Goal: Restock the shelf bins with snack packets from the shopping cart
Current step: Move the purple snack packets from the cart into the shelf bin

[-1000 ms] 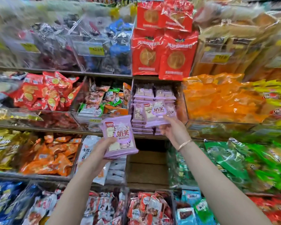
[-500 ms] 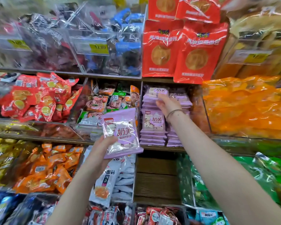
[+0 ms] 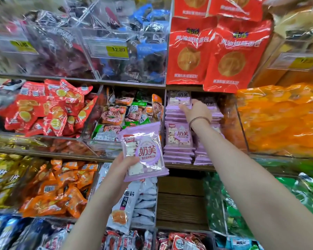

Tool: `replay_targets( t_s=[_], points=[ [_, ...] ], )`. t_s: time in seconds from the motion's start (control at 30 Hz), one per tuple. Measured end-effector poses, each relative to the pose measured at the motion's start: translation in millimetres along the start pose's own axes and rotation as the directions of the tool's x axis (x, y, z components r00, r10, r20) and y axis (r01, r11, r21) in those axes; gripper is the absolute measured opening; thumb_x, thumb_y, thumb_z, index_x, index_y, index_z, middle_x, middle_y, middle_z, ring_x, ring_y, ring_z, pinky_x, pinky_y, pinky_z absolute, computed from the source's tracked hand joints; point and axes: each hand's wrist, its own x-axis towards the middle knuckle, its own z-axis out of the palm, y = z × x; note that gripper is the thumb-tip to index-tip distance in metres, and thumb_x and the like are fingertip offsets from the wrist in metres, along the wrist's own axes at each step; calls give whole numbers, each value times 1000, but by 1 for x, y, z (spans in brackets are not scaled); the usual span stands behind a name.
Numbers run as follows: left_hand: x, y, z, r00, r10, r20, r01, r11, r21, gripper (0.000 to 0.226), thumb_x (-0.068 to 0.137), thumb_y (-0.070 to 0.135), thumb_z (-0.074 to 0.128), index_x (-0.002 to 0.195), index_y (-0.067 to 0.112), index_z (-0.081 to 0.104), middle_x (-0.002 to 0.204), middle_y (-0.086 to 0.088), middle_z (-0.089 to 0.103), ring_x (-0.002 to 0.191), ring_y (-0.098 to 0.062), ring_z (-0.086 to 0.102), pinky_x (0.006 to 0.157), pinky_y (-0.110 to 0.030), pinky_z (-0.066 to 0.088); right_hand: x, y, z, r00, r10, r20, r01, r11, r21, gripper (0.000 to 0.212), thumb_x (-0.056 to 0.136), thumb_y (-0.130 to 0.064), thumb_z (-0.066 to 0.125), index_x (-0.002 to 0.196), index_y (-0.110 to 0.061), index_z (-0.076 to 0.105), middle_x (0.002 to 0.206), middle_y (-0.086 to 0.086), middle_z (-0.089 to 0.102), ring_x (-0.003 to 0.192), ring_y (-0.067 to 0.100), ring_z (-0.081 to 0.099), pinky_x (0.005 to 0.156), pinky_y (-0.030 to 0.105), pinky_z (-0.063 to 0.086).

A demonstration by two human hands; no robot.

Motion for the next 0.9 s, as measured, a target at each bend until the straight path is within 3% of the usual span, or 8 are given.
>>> replay_targets(
  t_s=[0.2,0.4,0.47,0.53,0.6,0.67,0.8,0.9],
  points=[
    [0,1,0,1000,-3,10,3,1000,7,52,68,23,59,119,12,58,106,-7,73,90,-21,71,65,-30,56,8,-5,-5,999,-55,3,54,967,-249,55,87,-63,43,108,-13,56,80,5,57,70,24,51,49,25,28],
    [-5,-4,7,1000,14,-20,-14,1000,3,35,79,19,62,113,19,59,102,1,74,91,-15,71,65,-25,55,-26,3,-20,977,-192,-89,148,919,-367,75,86,-66,39,138,-12,32,111,12,61,88,30,61,57,31,36],
    [-3,-8,13,999,2,-54,-1,1000,3,21,89,12,56,109,19,59,94,3,76,85,-13,72,62,-24,55,-53,10,-28,968,-234,-89,207,948,-241,70,87,-65,38,135,-15,37,109,9,61,90,30,62,59,32,41],
    [-4,-11,22,994,-18,-106,18,1000,3,21,89,12,56,110,15,58,86,4,76,84,-18,71,67,-31,55,-89,18,-37,966,-253,-47,253,967,3,57,85,-66,38,114,-19,53,82,-5,62,75,18,61,54,27,38],
    [-8,-12,30,992,-23,-121,25,1000,12,42,76,25,66,117,16,58,100,0,74,100,-23,66,86,-43,52,-133,27,-45,962,-268,45,239,915,325,47,83,-68,38,82,-24,55,60,-15,52,58,1,51,50,19,33],
    [-16,-14,37,995,-10,-100,14,999,39,63,62,37,70,122,23,57,118,2,67,113,-20,60,99,-45,46,-173,34,-50,936,-307,172,165,814,556,43,82,-65,40,69,-25,51,51,-13,47,45,-1,45,47,13,33],
    [-21,-22,47,994,53,-94,-46,996,77,30,83,21,68,111,27,60,95,17,74,88,-2,69,70,-24,50,-211,45,-47,896,-312,316,22,742,670,18,89,-37,57,79,-21,56,57,-11,50,45,6,47,45,11,35],
    [-25,-24,53,995,72,-75,-64,993,96,25,85,20,67,106,32,61,93,25,72,88,7,66,79,-25,49,-217,48,-46,910,-268,315,-26,724,689,16,88,-33,61,94,-18,61,64,0,51,53,10,45,45,13,35]
  ],
)
